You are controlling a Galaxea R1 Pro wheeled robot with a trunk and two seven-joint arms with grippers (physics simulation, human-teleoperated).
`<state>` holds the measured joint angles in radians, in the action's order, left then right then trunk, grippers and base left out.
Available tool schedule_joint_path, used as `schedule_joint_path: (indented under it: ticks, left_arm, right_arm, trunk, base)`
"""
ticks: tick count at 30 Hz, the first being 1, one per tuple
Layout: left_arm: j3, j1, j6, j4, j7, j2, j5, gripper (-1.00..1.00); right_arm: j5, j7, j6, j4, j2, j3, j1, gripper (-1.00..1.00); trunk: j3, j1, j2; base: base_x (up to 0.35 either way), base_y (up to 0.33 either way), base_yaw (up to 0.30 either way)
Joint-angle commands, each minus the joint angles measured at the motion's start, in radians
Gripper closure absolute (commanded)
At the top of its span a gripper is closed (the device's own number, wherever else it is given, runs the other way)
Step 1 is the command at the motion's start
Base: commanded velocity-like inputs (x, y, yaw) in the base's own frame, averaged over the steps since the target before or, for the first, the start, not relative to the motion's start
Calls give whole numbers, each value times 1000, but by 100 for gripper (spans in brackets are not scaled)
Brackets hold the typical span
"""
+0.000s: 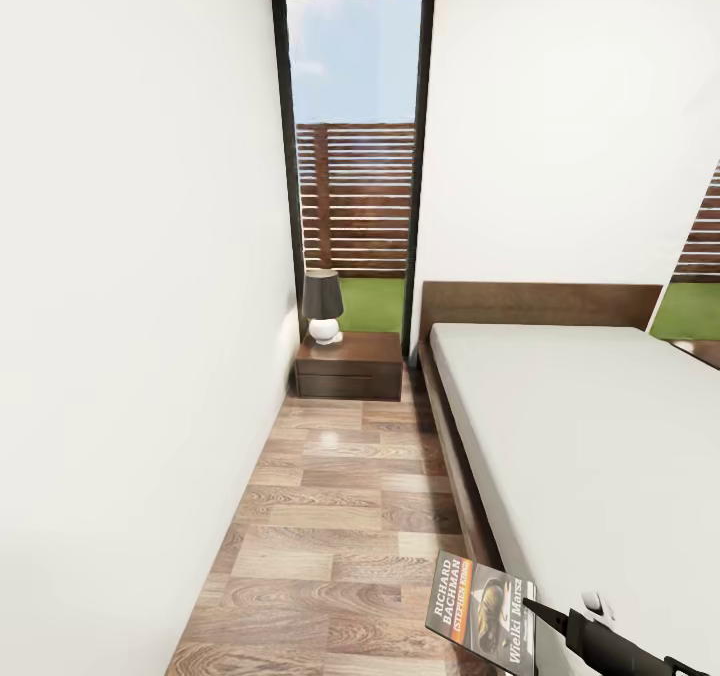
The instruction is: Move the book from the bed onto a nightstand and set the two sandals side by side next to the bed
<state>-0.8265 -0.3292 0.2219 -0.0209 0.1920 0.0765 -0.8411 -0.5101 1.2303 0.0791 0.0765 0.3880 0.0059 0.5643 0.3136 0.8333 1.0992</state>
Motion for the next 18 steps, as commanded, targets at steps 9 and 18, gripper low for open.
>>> schedule_joint_path:
  ticks: [9, 18]
  left_arm:
    - [-8, -1, 2, 1, 4, 0, -10, -100]
    - [-8, -1, 2, 0, 4, 0, -11, -100]
  right_arm:
    - [-5, 5, 8, 3, 0, 0, 2, 100]
    - [-5, 5, 8, 3, 0, 0, 2, 100]
  trunk:
    - [4, 0, 1]
    - [18, 0, 1]
  base:
    - [0, 0, 0]
    - [0, 0, 0]
